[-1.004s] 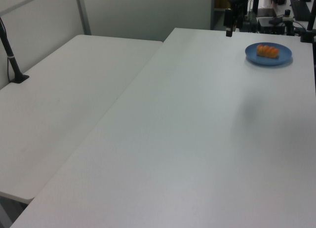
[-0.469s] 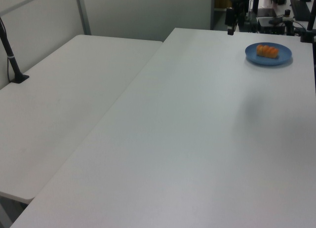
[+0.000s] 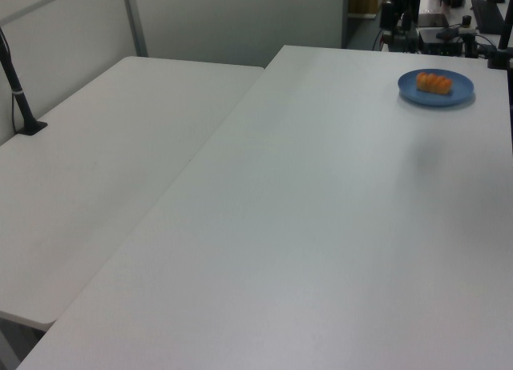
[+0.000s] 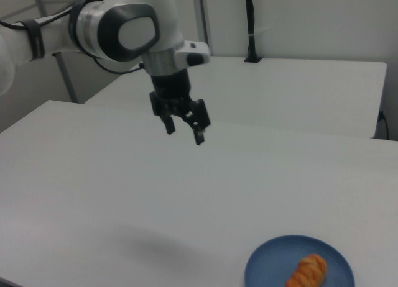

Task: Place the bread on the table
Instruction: 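Move the gripper over the orange bread roll and lower onto it, then close the gripper on the bread roll and lift it off the plate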

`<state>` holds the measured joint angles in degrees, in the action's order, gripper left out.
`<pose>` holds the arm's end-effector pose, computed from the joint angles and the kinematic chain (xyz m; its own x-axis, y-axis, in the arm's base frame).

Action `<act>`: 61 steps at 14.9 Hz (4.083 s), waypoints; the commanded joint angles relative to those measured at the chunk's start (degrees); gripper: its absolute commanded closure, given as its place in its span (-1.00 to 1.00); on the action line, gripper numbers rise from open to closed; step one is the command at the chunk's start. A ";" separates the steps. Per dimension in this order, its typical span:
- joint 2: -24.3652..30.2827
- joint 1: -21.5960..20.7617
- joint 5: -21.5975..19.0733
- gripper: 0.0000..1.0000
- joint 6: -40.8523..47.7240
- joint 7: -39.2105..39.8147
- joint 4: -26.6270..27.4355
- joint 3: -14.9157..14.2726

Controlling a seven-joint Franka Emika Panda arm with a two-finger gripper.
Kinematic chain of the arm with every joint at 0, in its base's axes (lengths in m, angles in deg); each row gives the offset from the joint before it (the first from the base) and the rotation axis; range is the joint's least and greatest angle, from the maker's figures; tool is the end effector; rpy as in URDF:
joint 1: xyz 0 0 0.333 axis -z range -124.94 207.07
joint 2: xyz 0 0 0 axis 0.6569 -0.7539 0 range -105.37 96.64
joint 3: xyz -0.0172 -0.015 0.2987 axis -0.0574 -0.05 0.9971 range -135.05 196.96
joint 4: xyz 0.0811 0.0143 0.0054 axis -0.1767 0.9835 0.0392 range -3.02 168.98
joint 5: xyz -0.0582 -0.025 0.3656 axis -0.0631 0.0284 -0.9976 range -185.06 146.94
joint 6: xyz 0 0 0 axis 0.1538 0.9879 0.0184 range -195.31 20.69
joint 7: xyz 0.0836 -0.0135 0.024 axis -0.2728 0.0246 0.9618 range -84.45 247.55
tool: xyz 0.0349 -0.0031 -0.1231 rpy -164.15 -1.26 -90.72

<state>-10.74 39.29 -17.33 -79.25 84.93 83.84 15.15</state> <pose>0.5591 -0.1361 0.5350 0.9837 -0.1775 0.0301 -0.1791 -0.9819 0.0621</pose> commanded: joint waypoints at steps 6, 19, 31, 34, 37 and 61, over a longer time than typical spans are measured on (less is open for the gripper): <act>-2.32 -0.42 -0.24 -1.00 -9.59 17.17 4.23 -15.02; -14.27 6.61 -9.46 -1.00 -29.46 32.48 11.44 -19.79; -20.69 8.02 -13.07 -0.95 -38.78 33.71 13.46 -19.00; -21.22 8.02 -13.07 -0.86 -39.23 33.80 13.64 -18.99; -21.66 8.02 -12.98 -0.63 -39.23 33.97 13.64 -18.99; -15.51 7.50 -13.16 0.87 -33.08 36.70 9.87 -19.17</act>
<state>-28.52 47.58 -29.09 -114.79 120.92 95.01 -4.09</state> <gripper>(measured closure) 0.907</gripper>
